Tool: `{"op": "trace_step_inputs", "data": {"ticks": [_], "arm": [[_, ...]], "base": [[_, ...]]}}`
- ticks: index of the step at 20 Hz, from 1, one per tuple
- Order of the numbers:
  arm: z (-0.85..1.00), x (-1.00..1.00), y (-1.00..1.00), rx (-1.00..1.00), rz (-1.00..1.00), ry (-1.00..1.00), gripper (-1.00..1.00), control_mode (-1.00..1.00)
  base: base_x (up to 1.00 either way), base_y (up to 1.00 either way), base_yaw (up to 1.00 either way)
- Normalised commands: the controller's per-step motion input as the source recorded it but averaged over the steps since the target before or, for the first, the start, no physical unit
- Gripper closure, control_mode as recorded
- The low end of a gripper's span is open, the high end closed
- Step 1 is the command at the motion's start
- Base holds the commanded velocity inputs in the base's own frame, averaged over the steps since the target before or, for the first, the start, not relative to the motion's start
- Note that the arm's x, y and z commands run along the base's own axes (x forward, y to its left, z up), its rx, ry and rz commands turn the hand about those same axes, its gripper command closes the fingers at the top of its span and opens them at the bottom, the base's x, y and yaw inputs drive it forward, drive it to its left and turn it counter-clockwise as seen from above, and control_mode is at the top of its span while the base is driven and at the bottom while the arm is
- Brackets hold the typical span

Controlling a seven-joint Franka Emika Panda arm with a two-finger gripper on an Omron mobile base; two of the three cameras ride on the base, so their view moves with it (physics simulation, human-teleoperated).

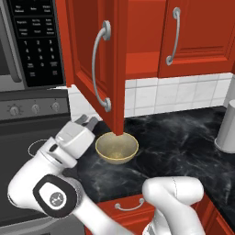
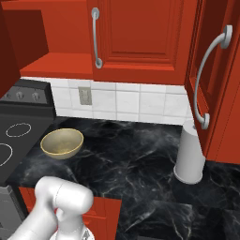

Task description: Open the cabinet and move the ladle to the pot. Then close the cabinet.

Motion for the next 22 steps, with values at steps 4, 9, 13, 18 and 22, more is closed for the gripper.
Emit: {"op": "trace_step_inputs", "data": {"ticks": [4, 9, 13, 18, 22], "arm": [[-0.12, 0.44, 0.20, 0.00, 0.00, 0.00, -1.00, -1.00], [-0.04, 0.48, 0.01, 0.00, 0.00, 0.00, -1.00, -1.00], [0.00, 0.54, -0.01, 0.03, 0.00, 0.00, -1.00, -1.00], [0.00, 0.49, -0.15, 0.04, 0.00, 0.00, -1.00, -1.00], [0.00, 0.44, -0.29, 0.04, 0.01, 0.00, -1.00, -1.00]], "base": [[0.00, 0.00, 0.00], [0.00, 0.00, 0.00], [0.00, 0.00, 0.00], [0.00, 0.00, 0.00], [0.00, 0.00, 0.00]]}}
